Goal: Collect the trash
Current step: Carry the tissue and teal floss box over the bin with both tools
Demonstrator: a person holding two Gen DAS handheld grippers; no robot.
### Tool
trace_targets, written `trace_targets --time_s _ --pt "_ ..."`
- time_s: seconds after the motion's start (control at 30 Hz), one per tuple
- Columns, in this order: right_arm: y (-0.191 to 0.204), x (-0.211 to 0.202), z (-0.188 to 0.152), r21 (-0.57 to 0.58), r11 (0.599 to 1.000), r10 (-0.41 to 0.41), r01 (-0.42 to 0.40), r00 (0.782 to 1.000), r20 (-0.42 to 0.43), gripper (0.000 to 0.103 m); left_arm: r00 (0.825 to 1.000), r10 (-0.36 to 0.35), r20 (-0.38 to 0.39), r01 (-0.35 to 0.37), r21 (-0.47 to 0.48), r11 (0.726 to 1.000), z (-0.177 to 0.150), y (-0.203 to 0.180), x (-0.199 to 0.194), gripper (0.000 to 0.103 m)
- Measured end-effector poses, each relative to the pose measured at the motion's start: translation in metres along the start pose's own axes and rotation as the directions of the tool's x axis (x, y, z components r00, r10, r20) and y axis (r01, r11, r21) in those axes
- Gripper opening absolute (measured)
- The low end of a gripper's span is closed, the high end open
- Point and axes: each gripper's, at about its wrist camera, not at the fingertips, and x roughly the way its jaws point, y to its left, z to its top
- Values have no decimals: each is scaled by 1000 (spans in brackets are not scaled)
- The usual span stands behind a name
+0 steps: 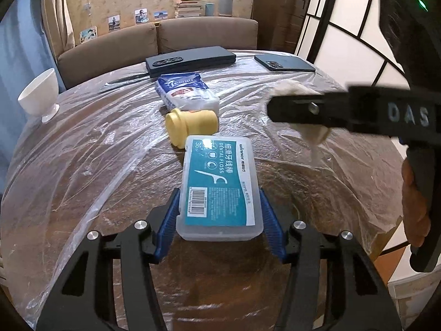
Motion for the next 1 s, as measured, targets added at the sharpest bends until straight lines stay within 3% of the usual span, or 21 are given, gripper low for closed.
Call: trace_targets --time_s 0.6,1.0 --pt "29 -11 -44 -43 998 -49 47 998 -39 52 1000 -13 22 13 -20 1000 -20 26 -37 56" --pt "41 -10 -59 -49 997 -60 57 996 -63 52 999 -22 -30 22 2 1000 -26 29 -24 57"
